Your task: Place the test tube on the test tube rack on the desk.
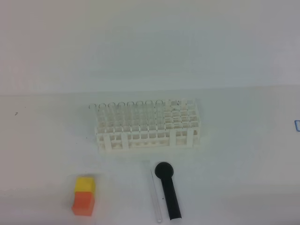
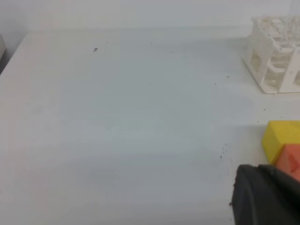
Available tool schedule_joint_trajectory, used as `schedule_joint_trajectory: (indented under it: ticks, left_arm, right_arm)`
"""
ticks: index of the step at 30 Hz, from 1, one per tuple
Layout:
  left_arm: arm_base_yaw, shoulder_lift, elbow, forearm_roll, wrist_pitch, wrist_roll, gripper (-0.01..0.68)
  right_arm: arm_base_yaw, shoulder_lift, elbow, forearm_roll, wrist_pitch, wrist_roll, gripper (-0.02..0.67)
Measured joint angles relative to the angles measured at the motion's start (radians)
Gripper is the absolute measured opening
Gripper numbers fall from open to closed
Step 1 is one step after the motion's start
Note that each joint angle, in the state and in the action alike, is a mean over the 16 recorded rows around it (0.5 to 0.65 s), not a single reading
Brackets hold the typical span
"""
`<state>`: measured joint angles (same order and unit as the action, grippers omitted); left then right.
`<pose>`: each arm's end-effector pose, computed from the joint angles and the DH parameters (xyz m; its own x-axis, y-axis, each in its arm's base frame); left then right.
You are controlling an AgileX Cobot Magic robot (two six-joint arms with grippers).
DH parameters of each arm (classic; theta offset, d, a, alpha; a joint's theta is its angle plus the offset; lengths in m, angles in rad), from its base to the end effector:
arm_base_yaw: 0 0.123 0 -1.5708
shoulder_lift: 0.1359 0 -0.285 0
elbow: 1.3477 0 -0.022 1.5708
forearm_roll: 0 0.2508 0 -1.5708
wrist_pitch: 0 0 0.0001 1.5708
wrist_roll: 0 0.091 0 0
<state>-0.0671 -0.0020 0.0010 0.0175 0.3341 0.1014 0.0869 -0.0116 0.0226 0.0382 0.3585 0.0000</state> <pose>0.0536 -0.0031 0.1828 -0.2339 0.1336 -0.9630 0.0896 0.9893 0.1155 0.0527 0.0058 0.1739 -0.2807 0.0114 -0.9597 -0.0896 0.9952 0.0381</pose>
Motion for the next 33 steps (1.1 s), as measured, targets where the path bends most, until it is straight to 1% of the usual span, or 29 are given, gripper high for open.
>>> schedule_joint_trajectory:
  ticks: [33]
  left_arm:
    - [0.0, 0.0, 0.0, 0.0, 0.0, 0.0, -0.001]
  right_arm:
    - [0.0, 0.0, 0.0, 0.0, 0.0, 0.0, -0.001]
